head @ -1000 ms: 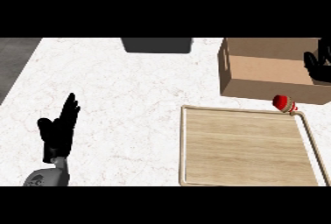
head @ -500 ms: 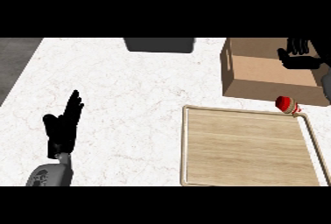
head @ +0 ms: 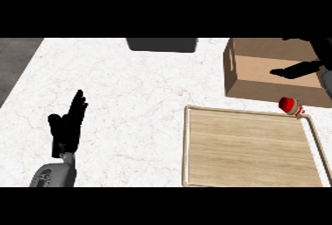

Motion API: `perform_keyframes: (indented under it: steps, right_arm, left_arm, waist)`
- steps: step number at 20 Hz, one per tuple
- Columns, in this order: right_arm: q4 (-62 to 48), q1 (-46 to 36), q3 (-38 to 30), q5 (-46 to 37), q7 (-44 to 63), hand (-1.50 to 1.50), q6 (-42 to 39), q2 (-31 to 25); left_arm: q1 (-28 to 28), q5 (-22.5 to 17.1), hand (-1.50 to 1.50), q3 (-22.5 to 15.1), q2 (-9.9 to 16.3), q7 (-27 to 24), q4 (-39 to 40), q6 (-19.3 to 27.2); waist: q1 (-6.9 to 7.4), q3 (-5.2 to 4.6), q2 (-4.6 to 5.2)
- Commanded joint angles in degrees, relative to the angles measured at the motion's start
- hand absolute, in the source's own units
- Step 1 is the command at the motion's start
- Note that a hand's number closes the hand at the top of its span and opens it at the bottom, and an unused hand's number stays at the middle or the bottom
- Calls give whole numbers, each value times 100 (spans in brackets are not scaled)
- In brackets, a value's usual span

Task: Pick the cupcake from the tray and place it in the cardboard box

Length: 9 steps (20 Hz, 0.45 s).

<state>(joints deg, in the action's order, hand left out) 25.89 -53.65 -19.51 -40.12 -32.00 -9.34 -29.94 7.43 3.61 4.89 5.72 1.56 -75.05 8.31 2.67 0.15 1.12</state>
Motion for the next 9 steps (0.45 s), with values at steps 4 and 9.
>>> perform_keyframes:
  steps: [4,9]
  right_arm:
    - [-723,-271,-891,1059,-673,-150,-1028,-96]
    - [-1263,-323,-1438,1521,-506,-150,-1508,-698]
  left_arm:
    - [35,-32,0,60,146,35,38,-116]
    - [211,-104,0,102,49,319,-75,2]
  waist:
    - [-46,0,-19]
    - [-38,2,-12]
